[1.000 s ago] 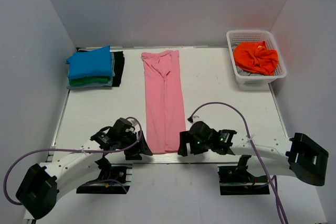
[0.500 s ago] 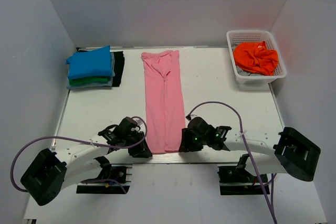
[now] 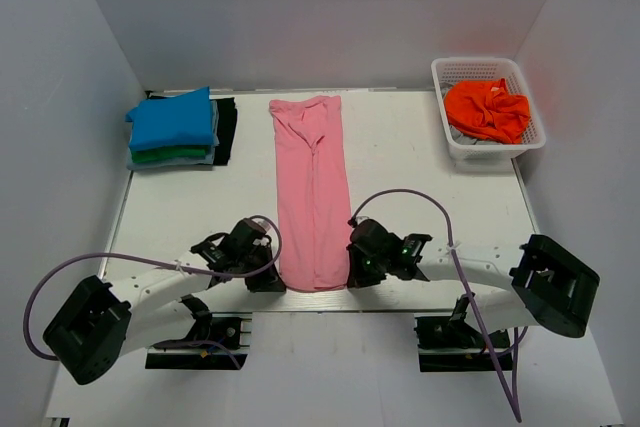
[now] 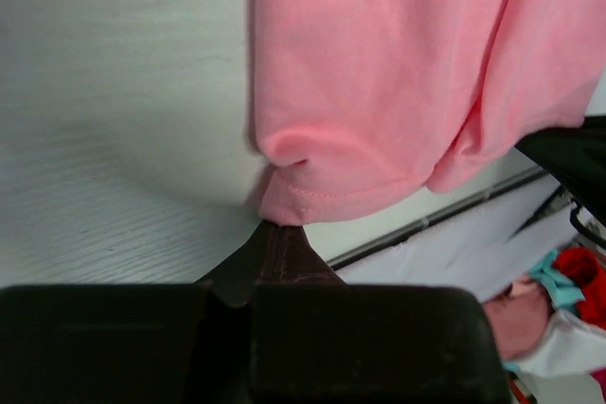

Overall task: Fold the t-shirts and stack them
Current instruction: Grab the bottom of the folded rectangular tshirt with both arms, then fold the folded rectangular tshirt in 1/3 of the way

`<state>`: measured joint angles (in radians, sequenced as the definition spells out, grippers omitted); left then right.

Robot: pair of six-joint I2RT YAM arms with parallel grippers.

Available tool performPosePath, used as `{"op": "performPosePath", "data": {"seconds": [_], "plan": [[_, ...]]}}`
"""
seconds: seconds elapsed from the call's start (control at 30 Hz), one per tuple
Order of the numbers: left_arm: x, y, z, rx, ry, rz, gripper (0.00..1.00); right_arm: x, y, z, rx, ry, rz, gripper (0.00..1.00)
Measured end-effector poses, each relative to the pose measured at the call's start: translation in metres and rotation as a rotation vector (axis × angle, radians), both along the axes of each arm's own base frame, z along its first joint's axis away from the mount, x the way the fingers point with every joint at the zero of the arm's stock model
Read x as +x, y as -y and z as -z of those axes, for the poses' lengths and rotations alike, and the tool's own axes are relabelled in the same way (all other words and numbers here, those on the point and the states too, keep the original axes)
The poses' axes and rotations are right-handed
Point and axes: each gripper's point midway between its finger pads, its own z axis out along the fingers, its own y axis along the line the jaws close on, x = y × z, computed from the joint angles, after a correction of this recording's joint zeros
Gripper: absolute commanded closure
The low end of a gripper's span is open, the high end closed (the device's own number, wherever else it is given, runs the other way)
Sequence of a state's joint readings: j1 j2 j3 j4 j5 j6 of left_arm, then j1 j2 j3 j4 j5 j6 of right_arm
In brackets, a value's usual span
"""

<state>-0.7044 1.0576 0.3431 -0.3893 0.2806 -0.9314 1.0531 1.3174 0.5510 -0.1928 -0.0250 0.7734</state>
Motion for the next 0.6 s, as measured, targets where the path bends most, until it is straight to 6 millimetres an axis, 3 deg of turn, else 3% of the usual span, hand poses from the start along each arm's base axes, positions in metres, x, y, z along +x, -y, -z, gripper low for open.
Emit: {"op": "performPosePath", "data": {"seconds": [0.13, 0.33, 0.6], "plan": [[0.010, 0.000, -0.008, 0.008, 0.050, -0.012, 1.00, 0.006, 0.001, -0.004, -0.024, 0.031, -0.001, 0.96], [0.035, 0.011, -0.044, -0.050, 0.184, -0.034, 1.00, 0.026, -0.005, -0.024, -0.029, 0.124, 0.008, 1.00], [0.068, 0.018, -0.072, -0.039, 0.297, -0.080, 1.00, 0.070, -0.006, -0.054, -0.065, 0.286, 0.102, 1.00]]}}
